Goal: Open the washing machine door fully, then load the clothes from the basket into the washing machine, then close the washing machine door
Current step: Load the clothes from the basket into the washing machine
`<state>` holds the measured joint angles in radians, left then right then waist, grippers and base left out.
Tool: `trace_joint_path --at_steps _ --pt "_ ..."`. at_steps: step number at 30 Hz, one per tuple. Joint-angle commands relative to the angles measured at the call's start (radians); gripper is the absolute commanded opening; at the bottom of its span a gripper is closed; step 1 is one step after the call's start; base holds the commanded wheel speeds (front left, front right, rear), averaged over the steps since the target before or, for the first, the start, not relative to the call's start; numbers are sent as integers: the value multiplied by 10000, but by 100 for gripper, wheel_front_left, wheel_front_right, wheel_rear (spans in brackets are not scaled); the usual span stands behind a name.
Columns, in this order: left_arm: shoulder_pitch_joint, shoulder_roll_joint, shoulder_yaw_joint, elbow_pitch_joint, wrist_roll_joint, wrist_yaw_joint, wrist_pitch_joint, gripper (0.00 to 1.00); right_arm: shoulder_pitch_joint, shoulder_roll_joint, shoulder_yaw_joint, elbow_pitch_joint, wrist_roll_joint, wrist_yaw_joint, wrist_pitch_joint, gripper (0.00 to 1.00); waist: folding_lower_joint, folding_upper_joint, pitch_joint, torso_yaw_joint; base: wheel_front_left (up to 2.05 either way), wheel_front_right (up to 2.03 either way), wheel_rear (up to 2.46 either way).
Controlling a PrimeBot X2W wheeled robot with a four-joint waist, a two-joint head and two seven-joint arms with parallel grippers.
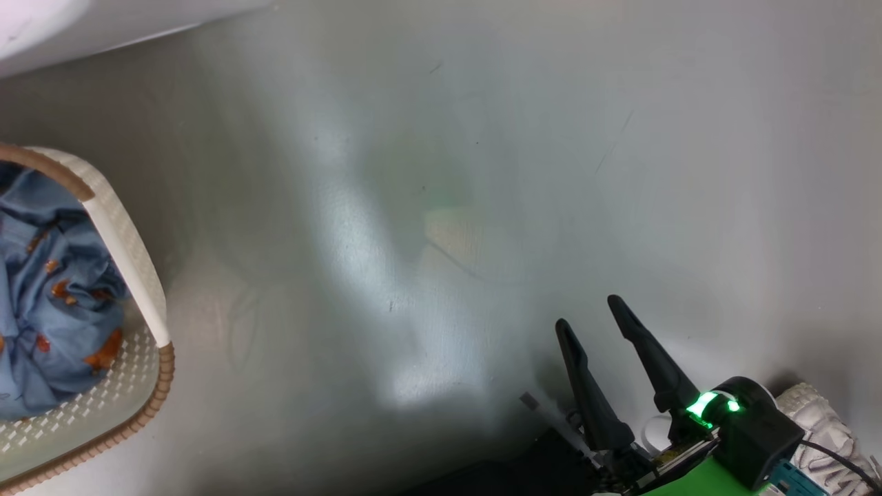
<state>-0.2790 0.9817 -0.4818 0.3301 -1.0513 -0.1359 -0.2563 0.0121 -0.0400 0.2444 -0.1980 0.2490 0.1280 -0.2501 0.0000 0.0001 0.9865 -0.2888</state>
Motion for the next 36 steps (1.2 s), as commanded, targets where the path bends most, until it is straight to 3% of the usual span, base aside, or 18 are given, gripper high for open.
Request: trace_joint_path --at_steps 1,15,26,28,36 --pt "-221 521 239 62 -85 52 -55 100 166 -102 254 -28 -11 27 -117 100 0 -1 124 60 0 0 0" --pt "-1005 853 -519 151 -654 52 -55 100 -170 -102 311 283 0 27 -117 100 0 -1 552 175 0 0 0" --pt "-1569 1393 -1768 241 -1396 52 -55 100 -169 -102 452 134 21 27 -117 100 0 -1 722 4 0 0 0" --pt "-1705 1403 -1973 233 -1439 52 -55 0 -171 -102 440 143 43 27 -117 100 0 -1 713 3 0 0 0" --pt "-1830 1058 -2281 277 -1384 52 -55 0 -276 -102 285 204 124 27 -117 100 0 -1 209 210 0 0 0"
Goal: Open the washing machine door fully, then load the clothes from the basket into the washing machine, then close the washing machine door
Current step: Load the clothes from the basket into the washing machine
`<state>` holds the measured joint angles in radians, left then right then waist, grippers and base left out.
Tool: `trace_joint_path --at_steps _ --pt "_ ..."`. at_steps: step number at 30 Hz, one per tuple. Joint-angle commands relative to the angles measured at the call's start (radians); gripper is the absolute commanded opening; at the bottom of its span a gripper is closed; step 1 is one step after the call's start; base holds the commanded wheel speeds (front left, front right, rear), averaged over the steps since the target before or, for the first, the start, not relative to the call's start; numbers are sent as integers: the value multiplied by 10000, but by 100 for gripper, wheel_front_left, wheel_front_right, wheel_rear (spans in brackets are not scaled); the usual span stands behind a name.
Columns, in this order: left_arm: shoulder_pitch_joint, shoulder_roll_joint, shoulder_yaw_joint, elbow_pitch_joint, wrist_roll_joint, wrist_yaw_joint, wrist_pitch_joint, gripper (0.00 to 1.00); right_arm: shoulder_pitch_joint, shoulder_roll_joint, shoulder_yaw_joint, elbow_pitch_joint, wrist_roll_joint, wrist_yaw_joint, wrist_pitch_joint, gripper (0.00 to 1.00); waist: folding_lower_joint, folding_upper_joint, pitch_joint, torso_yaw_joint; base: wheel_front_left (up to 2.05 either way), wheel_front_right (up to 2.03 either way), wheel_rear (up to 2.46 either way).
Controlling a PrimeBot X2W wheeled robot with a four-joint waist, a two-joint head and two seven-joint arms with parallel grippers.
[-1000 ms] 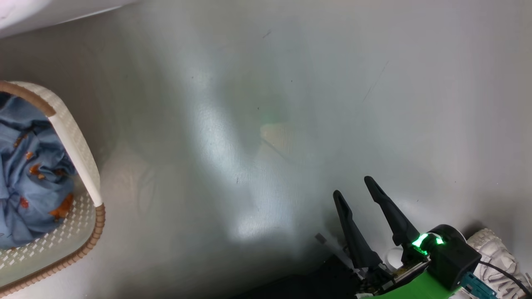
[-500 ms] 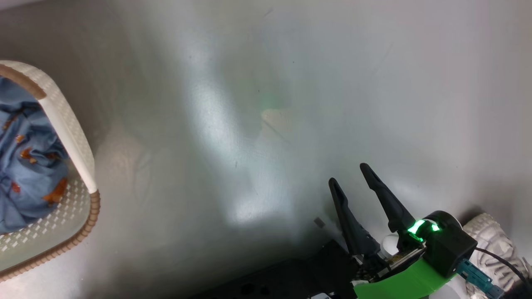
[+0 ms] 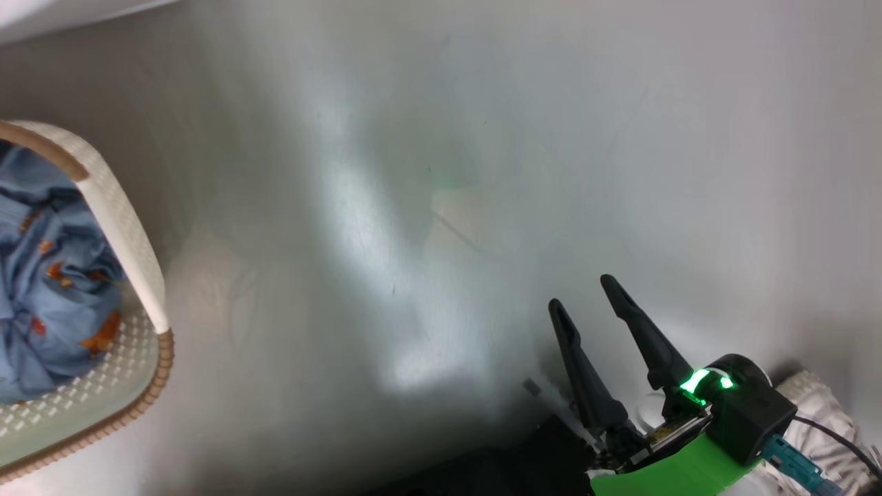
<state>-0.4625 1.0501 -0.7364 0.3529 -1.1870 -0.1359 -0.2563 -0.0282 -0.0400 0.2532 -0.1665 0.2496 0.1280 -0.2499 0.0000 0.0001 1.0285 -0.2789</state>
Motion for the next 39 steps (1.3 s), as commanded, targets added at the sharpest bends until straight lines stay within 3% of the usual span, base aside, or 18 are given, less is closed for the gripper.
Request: trace_joint_path --at_steps 1,22,39 --pt "37 315 255 47 3 52 -55 0 117 -102 169 -102 106 27 -118 100 0 -1 -298 149 0 0 0" --pt "874 -1472 1462 -335 1077 52 -55 0 44 -102 -501 319 -225 27 -118 100 0 -1 -2527 1107 0 0 0" --pt "2241 -3373 3575 -1299 2568 52 -55 0 -35 -102 -1166 1254 -445 27 -118 100 0 -1 -5217 2317 0 0 0"
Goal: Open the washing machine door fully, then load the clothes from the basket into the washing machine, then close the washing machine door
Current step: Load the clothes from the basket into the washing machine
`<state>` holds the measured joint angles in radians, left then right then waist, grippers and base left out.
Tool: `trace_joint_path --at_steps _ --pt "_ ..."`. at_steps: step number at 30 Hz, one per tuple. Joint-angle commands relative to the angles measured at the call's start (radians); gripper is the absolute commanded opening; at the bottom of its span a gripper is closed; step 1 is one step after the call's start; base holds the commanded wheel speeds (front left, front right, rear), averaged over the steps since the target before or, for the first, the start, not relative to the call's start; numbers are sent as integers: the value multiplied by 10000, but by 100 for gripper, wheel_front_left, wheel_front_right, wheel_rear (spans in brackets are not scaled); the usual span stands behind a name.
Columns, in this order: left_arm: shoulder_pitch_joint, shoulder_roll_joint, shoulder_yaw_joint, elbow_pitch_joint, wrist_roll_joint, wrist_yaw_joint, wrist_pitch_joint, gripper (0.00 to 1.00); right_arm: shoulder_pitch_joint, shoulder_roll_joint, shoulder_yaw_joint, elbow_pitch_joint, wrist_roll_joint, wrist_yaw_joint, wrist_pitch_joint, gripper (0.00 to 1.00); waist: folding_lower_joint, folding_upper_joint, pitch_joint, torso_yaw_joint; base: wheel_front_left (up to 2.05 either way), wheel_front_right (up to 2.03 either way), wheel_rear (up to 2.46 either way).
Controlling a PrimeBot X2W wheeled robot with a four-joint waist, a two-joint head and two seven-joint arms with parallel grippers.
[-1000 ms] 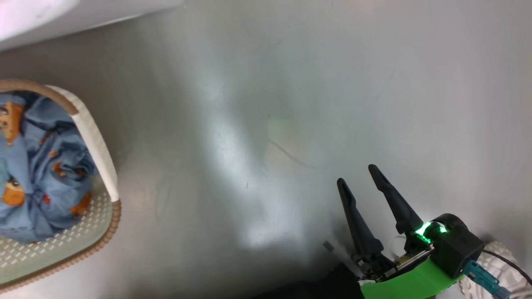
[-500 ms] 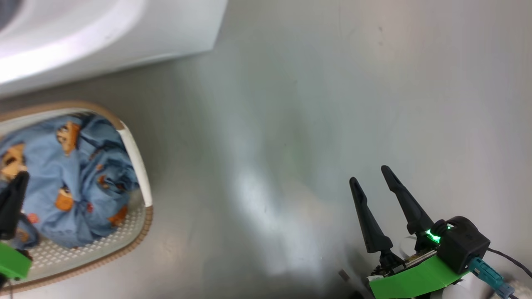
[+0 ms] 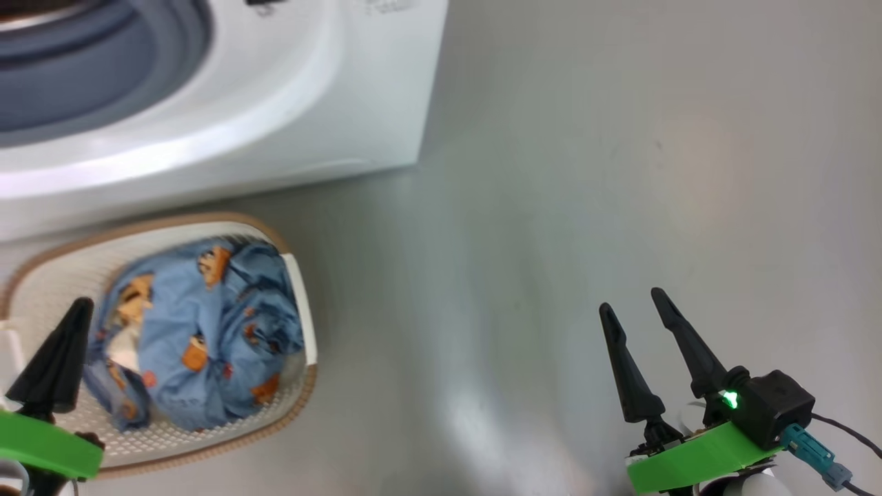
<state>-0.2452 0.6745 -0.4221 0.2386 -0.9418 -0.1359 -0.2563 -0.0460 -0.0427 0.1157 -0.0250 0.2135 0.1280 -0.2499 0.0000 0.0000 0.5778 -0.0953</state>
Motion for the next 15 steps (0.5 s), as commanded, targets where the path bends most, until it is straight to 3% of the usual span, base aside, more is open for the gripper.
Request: trace_joint_path --at_steps 1,15 --pt "159 293 559 -229 193 52 -55 0 145 -75 186 -117 -89 27 -118 100 0 0 -852 516 0 0 0" --pt "1250 -495 1648 -1063 1021 52 -55 0 259 -75 -68 490 20 27 -118 100 0 0 -2409 657 0 0 0"
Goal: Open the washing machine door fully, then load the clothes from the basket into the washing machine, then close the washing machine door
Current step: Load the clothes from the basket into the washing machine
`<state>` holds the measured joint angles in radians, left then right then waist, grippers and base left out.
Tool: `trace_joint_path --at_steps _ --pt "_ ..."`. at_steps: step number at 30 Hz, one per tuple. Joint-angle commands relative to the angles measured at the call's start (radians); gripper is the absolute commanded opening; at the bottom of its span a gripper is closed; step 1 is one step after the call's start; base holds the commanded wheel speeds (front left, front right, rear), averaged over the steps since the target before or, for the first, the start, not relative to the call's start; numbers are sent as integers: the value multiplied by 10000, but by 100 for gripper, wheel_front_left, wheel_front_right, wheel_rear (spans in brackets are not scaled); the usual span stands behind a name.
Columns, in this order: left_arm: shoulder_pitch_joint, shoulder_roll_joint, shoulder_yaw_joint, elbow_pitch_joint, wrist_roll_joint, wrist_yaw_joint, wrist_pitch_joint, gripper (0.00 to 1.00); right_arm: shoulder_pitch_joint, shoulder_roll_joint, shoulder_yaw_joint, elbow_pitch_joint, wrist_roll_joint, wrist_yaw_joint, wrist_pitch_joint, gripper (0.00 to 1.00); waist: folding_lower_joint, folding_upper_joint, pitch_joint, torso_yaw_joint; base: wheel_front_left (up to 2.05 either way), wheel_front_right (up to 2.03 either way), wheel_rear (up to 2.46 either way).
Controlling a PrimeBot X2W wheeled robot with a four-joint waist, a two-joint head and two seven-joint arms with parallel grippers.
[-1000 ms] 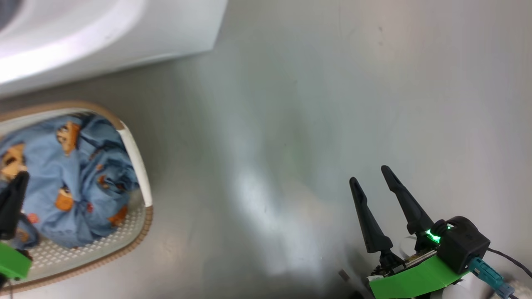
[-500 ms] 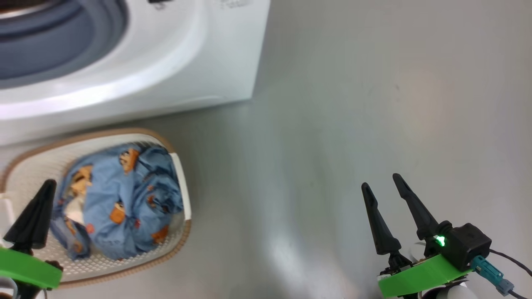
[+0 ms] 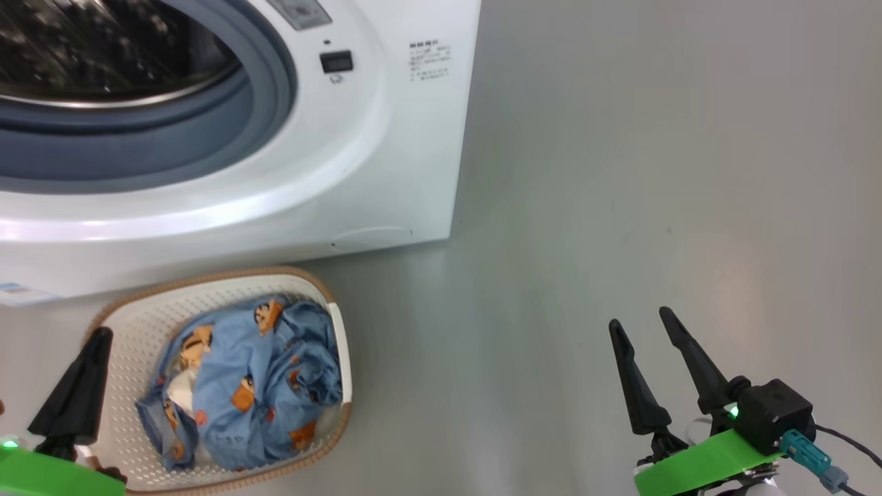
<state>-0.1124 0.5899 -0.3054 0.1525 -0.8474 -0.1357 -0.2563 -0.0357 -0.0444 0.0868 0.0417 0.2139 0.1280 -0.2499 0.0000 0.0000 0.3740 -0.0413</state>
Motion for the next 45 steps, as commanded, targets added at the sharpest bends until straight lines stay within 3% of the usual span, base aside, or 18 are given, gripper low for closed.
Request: trace_joint_path --at_steps 1,9,28,29,30,31,32,33,45 --pt "-30 312 539 -278 127 50 -55 0 160 -58 218 -154 26 27 -118 100 0 0 -433 123 0 0 0" --pt "338 -133 1258 -938 694 50 -55 0 147 -58 156 -97 41 27 -118 100 0 0 -962 197 0 0 0" --pt "1894 -1834 3193 -1775 2721 50 -55 0 555 -58 -77 -354 -141 27 -118 100 0 0 -2369 362 0 0 0" --pt "1943 -1907 3242 -1774 2785 50 -55 11 581 -58 -83 -350 -142 27 -118 100 0 0 -2430 361 0 0 0" --pt "1988 -1977 3296 -1773 2851 50 -55 34 608 -58 -92 -346 -140 27 -118 100 0 0 -2492 361 0 0 0" --pt "2031 -2044 3346 -1772 2910 50 -55 61 635 -58 -99 -352 -140 27 -118 100 0 0 -2542 360 0 0 0" --pt "2067 -2104 3400 -1779 2968 50 -55 95 658 -58 -106 -370 -140 27 -118 100 0 0 -2580 359 0 0 0" --pt "2100 -2169 3469 -1787 3031 50 -55 100 679 -58 -116 -392 -145 27 -118 100 0 0 -2621 360 0 0 0" --pt "2686 -2811 4198 -1892 3561 50 -55 100 855 -58 -199 -476 -200 27 -118 100 0 0 -2997 422 0 0 0"
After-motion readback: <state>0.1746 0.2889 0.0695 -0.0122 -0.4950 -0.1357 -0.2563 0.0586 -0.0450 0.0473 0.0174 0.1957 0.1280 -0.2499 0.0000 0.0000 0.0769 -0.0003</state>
